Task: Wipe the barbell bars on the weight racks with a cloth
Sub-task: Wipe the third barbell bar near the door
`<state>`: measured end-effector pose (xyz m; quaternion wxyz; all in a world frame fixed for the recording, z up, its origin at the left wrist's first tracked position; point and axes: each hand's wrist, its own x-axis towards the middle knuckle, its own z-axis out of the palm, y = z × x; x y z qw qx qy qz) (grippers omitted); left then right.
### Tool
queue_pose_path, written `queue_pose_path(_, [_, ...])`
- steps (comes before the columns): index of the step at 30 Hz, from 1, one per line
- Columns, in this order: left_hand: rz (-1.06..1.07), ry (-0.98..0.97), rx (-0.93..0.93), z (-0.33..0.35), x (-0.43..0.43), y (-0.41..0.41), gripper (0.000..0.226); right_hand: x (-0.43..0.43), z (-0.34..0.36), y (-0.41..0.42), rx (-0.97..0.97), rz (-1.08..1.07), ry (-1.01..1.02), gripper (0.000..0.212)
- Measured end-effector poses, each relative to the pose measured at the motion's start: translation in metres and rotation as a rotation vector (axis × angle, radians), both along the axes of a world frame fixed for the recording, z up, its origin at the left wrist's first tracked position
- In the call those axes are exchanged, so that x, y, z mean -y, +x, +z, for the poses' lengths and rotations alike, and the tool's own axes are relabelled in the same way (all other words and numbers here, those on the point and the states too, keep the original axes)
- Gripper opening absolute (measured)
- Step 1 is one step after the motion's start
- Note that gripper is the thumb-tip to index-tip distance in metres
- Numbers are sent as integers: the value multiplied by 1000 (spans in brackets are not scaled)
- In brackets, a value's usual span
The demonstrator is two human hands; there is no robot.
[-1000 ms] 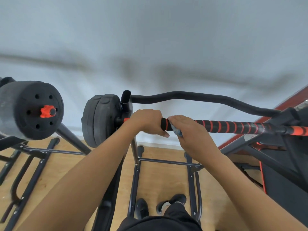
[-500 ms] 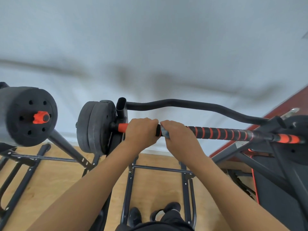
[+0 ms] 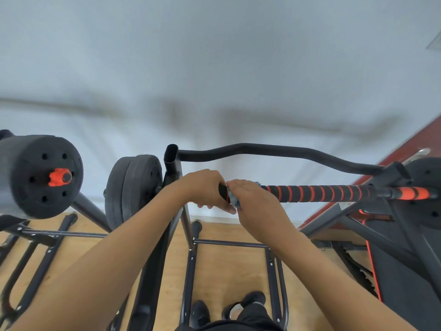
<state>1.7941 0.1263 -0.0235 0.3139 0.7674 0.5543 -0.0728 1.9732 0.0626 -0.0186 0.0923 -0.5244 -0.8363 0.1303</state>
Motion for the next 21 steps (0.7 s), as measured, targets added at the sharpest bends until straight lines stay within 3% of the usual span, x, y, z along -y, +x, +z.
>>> queue_pose_path(2, [-3, 374, -184, -10, 18, 2, 46, -7, 0, 1, -26, -9, -19, 34])
queue_pose_path(4, [-2, 564, -255, -18, 28, 7, 35, -6, -3, 1, -39, -5, 42, 32])
queue_pose_path(9, [17, 341, -203, -13, 14, 10, 31, 17, -24, 5, 38, 31, 221, 70])
queue_pose_path(12, [-10, 277, -177, -12, 6, 8, 37, 32, -23, 9, 38, 61, 233, 79])
queue_pose_path(15, [1, 284, -141, -16, 5, 6, 38, 50, -15, 15, -95, 40, 124, 74])
queue_pose_path(18, [22, 361, -147, -19, 10, 5, 29, 54, 11, 25, -241, -136, -113, 57])
queue_pose_path(21, [-2, 416, -144, -20, 13, 3, 25, 35, 29, 37, -349, -233, -100, 33])
